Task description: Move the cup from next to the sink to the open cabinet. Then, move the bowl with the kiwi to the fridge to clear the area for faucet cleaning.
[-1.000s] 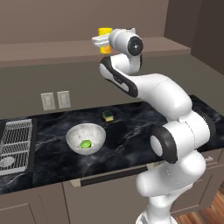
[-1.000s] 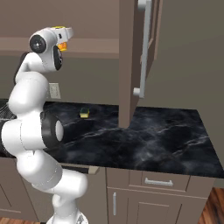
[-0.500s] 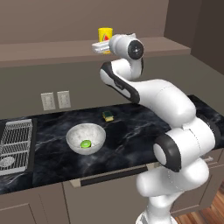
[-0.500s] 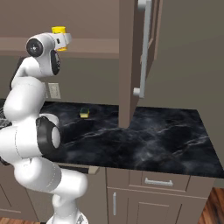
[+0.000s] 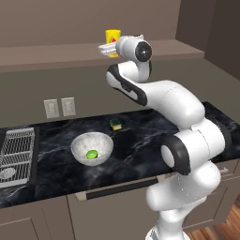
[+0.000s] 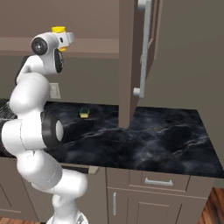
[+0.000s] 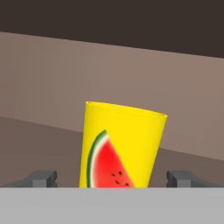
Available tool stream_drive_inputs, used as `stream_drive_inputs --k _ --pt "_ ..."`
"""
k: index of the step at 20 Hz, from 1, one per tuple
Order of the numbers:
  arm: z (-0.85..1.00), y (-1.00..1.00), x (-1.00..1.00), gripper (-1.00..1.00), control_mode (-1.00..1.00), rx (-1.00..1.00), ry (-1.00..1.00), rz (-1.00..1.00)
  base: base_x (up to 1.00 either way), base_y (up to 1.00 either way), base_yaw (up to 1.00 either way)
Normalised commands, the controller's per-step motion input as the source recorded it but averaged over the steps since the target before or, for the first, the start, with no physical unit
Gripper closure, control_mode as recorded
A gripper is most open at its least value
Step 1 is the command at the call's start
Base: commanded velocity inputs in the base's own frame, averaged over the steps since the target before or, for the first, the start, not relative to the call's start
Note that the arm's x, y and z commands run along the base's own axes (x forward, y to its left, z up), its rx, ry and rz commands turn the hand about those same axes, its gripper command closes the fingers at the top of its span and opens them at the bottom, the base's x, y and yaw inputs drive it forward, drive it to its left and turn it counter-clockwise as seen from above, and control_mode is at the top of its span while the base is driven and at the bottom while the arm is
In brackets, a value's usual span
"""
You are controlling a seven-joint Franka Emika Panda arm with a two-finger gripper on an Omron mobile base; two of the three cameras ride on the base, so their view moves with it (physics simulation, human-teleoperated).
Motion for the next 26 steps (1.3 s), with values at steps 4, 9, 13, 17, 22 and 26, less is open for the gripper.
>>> stream_drive_inputs --k 4,9,13,17,22,26 --pt "-0.04 0.00 0.17 -1.00 -1.00 0.00 0.00 0.00 0.00 0.00 0.00" --pt "-0.05 0.00 0.26 -1.00 -1.00 -0.02 -0.04 0.00 0.00 0.00 0.00" --pt "-0.02 0.00 0.26 -1.00 -1.00 -0.02 -0.09 0.00 0.00 0.00 0.00" --pt "0.00 0.00 0.21 -1.00 -1.00 -0.01 -0.08 0.00 0.00 0.00 0.00" --pt "0.02 0.00 -0.16 -1.00 -1.00 0.01 -0.02 -0.01 0.00 0.00 0.00" --pt "0.25 -0.13 -1.00 -1.00 -1.00 0.08 0.00 -0.05 0.00 0.00 0.00"
